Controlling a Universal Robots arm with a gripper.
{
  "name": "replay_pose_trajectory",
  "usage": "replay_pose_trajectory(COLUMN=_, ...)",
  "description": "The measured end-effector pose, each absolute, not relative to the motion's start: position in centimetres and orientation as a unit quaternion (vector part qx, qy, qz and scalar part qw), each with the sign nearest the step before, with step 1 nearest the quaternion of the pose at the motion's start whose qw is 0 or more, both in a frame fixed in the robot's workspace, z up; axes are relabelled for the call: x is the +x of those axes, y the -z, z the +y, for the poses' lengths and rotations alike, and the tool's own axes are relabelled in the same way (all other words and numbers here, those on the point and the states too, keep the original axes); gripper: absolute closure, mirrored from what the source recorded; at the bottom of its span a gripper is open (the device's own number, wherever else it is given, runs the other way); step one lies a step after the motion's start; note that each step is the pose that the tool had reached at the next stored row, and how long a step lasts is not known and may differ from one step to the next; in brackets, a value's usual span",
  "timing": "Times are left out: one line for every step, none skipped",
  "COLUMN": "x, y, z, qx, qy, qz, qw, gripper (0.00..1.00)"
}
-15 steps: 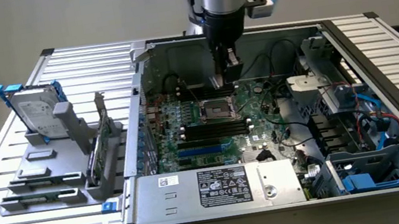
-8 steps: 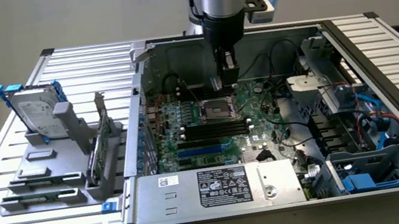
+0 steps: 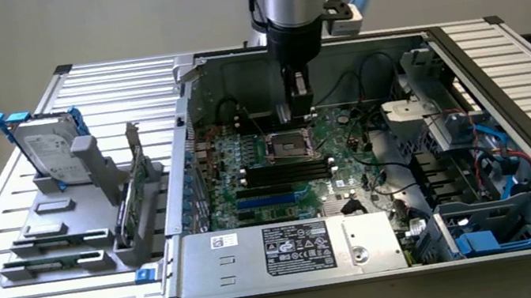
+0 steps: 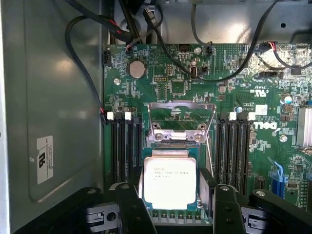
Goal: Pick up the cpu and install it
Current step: 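Place the cpu into insertion slot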
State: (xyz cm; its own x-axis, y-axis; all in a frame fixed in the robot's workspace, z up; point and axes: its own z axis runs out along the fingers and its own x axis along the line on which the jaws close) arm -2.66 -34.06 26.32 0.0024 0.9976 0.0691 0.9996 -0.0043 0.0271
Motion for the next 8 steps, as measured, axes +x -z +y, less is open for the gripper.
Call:
replay_pose_trajectory(x=-2.78, y=-26.27, z=-34.14, qx=-0.708, qy=0.033, qz=-0.705, qw=0.015, gripper=0.45)
replay_pose_trajectory(x=-2.90, y=-26.22, z=-34.21, qx=-0.708, qy=0.033, qz=-0.705, qw=0.016, gripper=0.45)
replay_pose_trajectory(x=-3.01, y=-26.16, z=-34.28, qx=-0.709, qy=0.033, qz=-0.705, qw=0.016, gripper=0.45)
replay_pose_trajectory(x=-3.10, y=-26.07, z=-34.35, qx=-0.709, qy=0.032, qz=-0.704, qw=0.017, gripper=0.45)
replay_pose_trajectory(x=-3.18, y=-25.99, z=-34.42, qx=-0.710, qy=0.032, qz=-0.704, qw=0.017, gripper=0.45)
replay_pose_trajectory(x=-3.24, y=-25.88, z=-34.51, qx=-0.710, qy=0.032, qz=-0.703, qw=0.017, gripper=0.45)
replay_pose_trajectory(x=-3.30, y=-25.77, z=-34.61, qx=-0.711, qy=0.032, qz=-0.702, qw=0.017, gripper=0.45)
replay_pose_trajectory(x=-3.36, y=-25.66, z=-34.71, qx=-0.712, qy=0.032, qz=-0.701, qw=0.017, gripper=0.45)
